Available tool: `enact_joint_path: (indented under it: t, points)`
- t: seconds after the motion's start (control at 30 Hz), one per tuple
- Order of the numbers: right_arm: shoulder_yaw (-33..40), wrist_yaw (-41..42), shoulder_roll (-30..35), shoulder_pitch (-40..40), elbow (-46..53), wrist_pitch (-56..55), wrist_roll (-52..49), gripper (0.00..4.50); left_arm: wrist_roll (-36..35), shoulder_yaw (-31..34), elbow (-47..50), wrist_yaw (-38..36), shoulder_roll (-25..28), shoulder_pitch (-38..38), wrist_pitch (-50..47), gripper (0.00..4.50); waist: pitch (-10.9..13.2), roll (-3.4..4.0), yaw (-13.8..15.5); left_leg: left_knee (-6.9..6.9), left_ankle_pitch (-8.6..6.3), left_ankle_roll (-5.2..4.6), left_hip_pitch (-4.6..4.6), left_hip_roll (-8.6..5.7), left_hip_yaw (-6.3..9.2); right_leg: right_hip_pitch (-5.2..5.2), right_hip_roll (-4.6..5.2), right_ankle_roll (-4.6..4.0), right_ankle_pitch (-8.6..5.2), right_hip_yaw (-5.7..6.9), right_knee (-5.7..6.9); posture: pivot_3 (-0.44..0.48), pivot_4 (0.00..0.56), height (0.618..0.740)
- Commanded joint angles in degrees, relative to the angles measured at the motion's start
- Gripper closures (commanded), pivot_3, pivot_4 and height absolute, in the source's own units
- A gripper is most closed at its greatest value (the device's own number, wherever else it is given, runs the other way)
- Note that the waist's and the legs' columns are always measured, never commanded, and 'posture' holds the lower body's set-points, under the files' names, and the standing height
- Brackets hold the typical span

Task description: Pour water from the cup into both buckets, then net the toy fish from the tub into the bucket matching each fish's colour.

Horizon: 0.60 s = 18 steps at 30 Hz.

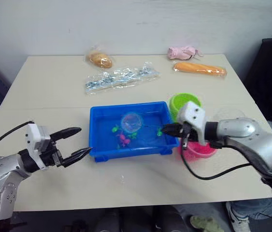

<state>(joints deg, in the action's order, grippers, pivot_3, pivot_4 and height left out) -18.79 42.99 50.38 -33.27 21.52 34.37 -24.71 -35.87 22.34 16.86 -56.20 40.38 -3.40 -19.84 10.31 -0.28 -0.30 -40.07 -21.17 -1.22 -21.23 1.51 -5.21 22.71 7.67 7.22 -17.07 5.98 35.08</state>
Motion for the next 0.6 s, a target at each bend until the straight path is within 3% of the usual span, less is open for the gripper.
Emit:
enact_joint_path:
  t: [0.03,0.23,0.6]
  points:
    - [-3.48,1.23,-4.03,-3.73,-4.28,-7.27,8.81,4.5,0.32,0.36,0.69,-0.62,0.92,-0.23,1.14,0.03,0.0,0.0,-0.04,0.0,0.0,0.02,0.0,0.03,-0.01,0.0,-0.04,0.0,0.0,0.0,0.0,0.0,0.15,0.74]
    - [-5.35,4.22,-8.25,-6.05,-10.34,-16.83,17.01,4.5,0.74,0.0,0.24,-0.35,1.1,0.74,1.37,0.03,0.0,0.0,0.09,0.0,0.01,0.03,-0.04,0.04,-0.06,0.06,-0.06,0.0,0.0,0.01,0.01,0.0,0.15,0.74]
    - [-3.68,11.22,-10.38,-4.09,-11.24,-20.21,18.12,4.5,1.37,-0.65,-0.47,-0.12,0.97,1.28,2.04,0.03,0.0,0.0,-0.07,0.0,0.01,0.04,-0.02,0.08,-0.07,0.06,-0.1,-0.01,0.0,0.02,0.01,0.0,0.15,0.74]
